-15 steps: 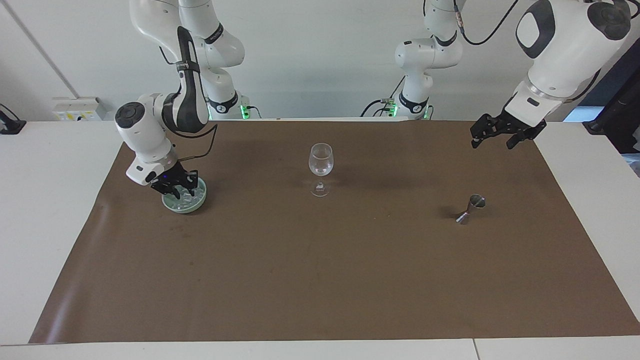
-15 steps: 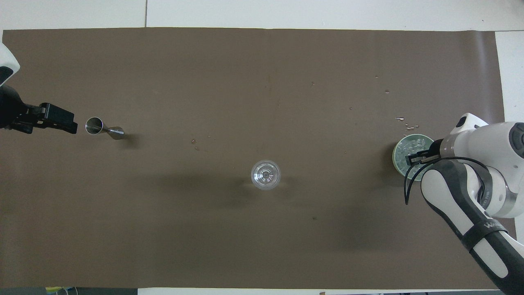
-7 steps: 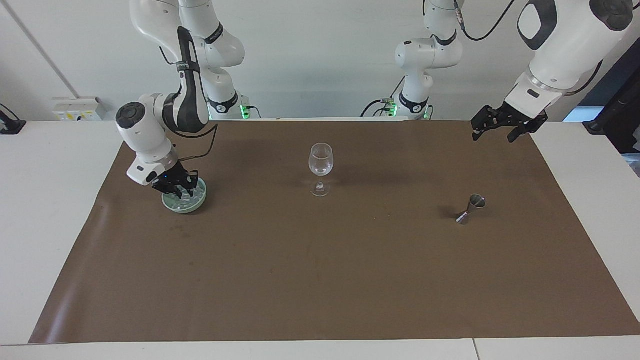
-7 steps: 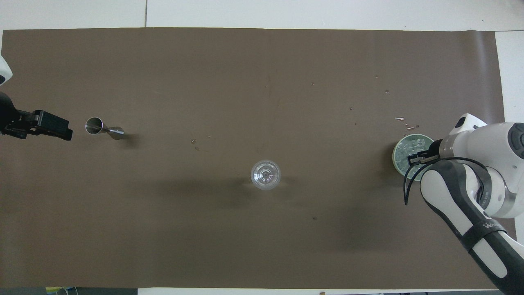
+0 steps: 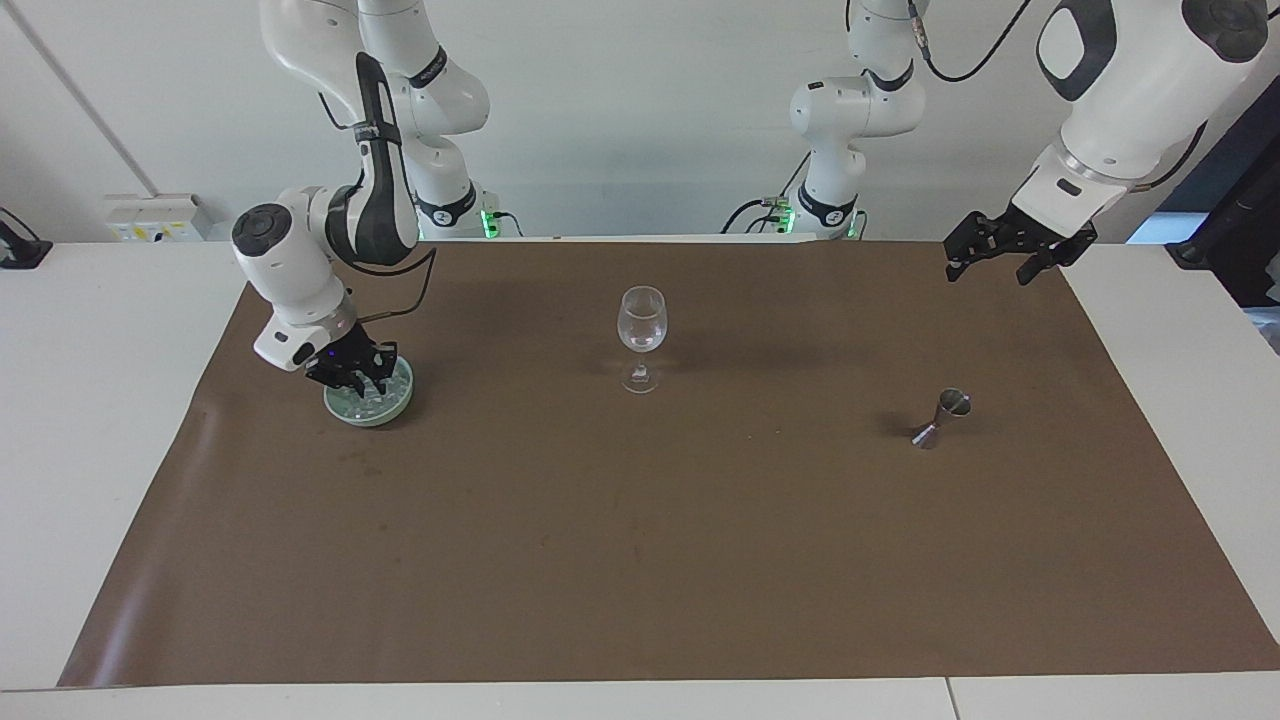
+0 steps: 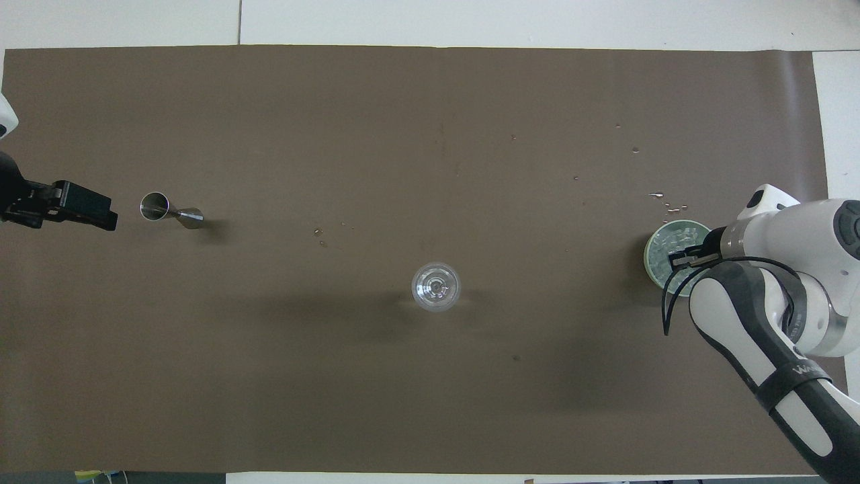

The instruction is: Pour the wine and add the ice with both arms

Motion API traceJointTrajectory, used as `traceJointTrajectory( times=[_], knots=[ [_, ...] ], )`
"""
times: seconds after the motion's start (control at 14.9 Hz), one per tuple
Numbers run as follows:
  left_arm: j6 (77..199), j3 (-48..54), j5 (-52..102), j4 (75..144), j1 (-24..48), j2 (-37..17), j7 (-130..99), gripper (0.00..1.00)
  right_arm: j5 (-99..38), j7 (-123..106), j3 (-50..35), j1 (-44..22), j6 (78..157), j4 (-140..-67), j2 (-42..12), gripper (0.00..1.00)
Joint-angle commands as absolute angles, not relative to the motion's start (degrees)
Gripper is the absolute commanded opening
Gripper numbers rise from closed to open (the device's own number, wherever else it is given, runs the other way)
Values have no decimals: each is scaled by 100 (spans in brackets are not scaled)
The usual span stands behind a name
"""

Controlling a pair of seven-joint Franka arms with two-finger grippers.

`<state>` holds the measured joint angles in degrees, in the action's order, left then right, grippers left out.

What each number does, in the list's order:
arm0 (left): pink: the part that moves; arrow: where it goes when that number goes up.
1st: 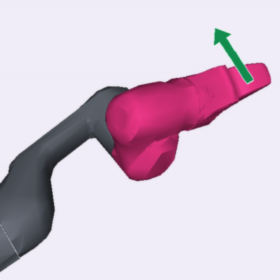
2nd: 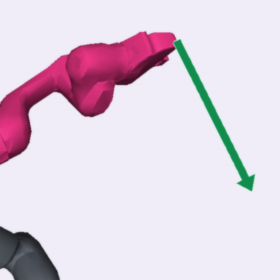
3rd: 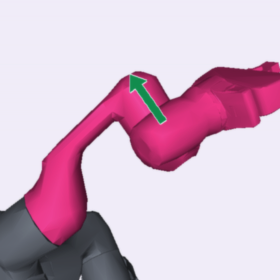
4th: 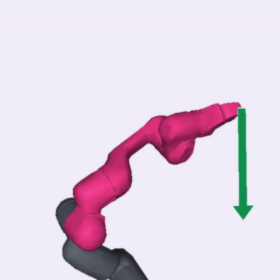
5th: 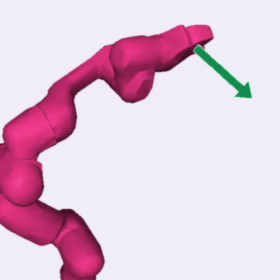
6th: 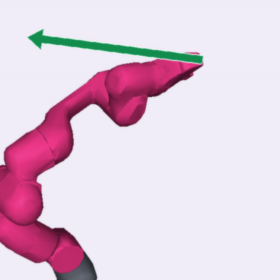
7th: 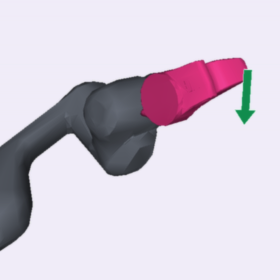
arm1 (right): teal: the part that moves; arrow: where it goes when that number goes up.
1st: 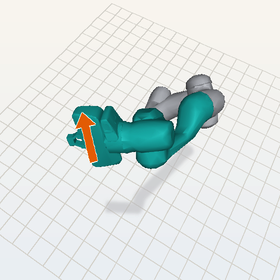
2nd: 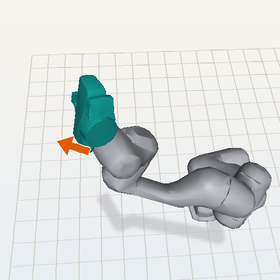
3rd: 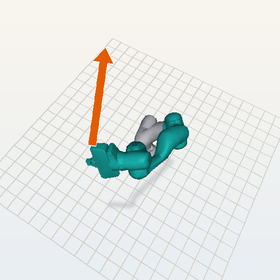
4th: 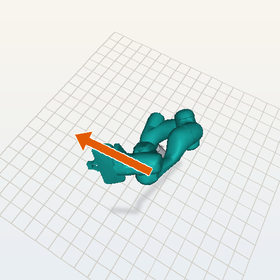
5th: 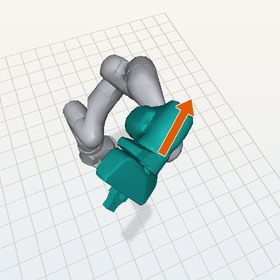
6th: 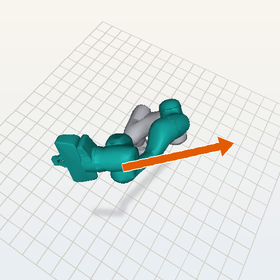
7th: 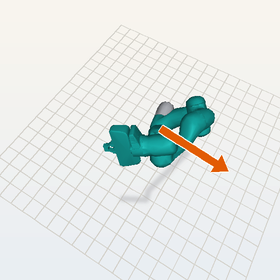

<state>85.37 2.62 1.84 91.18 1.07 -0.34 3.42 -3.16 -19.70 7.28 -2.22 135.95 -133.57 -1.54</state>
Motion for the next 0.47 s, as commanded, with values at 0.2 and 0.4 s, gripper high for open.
traceJointTrajectory(
  times=[0.2,0.4],
  knots=[
    [8508,211,141,9211,88,53,387,100,-360,-1795,660,-517,11527,-11798,-79,22],
    [8508,211,141,9211,88,53,387,100,-352,-664,642,-1158,10191,-10499,-140,22]
  ],
)
